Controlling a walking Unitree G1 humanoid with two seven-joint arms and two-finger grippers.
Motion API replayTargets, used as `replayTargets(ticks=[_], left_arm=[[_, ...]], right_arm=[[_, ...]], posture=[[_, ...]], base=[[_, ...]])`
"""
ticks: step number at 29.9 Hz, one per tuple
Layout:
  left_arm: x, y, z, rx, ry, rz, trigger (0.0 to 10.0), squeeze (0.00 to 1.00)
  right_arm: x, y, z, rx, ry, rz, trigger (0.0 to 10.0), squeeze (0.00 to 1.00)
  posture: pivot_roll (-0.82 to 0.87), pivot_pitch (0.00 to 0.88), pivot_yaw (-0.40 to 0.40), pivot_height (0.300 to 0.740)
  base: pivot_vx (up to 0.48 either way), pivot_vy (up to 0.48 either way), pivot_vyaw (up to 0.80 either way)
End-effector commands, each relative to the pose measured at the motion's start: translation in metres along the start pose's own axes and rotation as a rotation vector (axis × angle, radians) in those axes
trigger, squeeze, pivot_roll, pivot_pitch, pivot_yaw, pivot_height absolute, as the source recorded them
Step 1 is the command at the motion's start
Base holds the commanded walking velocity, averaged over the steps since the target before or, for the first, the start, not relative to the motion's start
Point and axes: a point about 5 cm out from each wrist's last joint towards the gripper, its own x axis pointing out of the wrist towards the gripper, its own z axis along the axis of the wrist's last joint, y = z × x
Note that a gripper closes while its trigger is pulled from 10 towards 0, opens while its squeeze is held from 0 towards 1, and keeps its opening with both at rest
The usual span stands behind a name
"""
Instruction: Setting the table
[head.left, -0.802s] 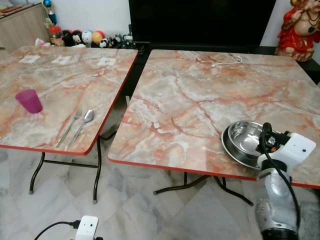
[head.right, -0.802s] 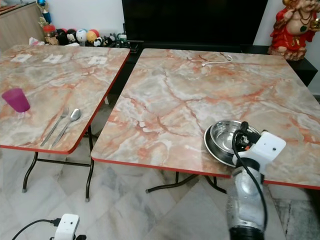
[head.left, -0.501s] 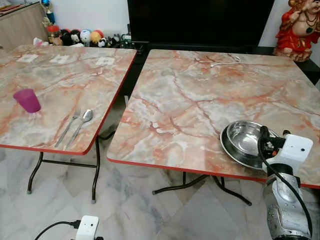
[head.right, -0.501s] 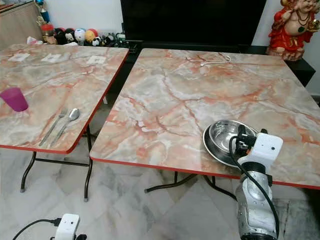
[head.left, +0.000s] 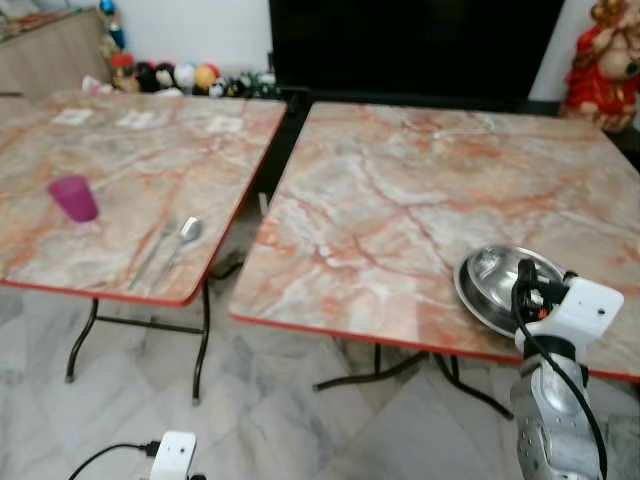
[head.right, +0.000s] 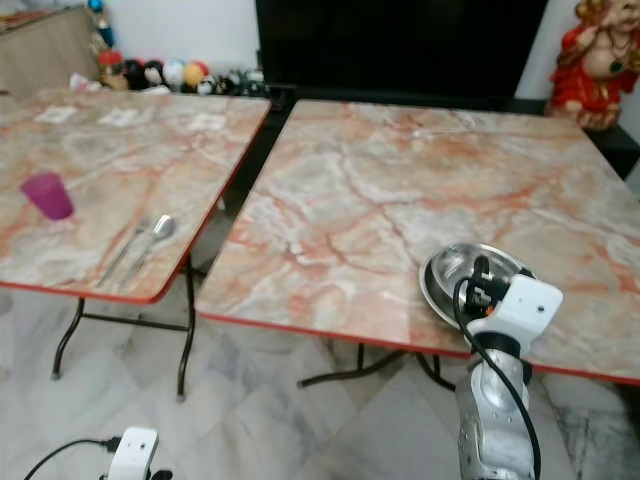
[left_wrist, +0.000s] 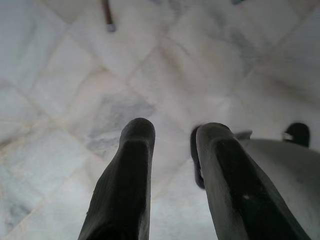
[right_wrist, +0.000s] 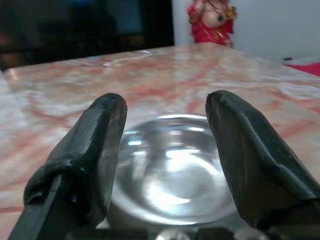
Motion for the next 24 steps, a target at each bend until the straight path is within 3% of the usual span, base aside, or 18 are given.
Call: replayTargets(ticks=[1, 16, 22, 24], left_arm=[[-0.002, 0.005, -0.004, 0.01, 0.016, 0.012, 10.0, 0.0], [-0.003, 0.012, -0.007, 0.001, 0.025, 0.027, 10.0, 0.0], [-0.008, 0.026, -0.014, -0.007, 0.041, 0.044, 10.0, 0.0], [-0.009, 0.028, -0.015, -0.008, 0.043, 0.047, 10.0, 0.0]], right_arm=[[0.001, 0.007, 0.002, 0.02, -0.005, 0.013, 10.0, 0.0], [0.0, 0.018, 0.001, 0.023, 0.001, 0.042, 10.0, 0.0], [0.002, 0.021, 0.003, 0.03, -0.008, 0.051, 10.0, 0.0], [0.002, 0.022, 0.004, -0.007, -0.015, 0.06, 10.0, 0.0]], posture=[[0.07, 0.0, -0.005, 0.74], [0.08, 0.0, -0.009, 0.74], [0.09, 0.0, -0.012, 0.74], [0.09, 0.0, -0.012, 0.74]], base=[[0.0, 0.48, 0.0], [0.0, 0.48, 0.0], [0.0, 0.48, 0.0], [0.0, 0.48, 0.0]])
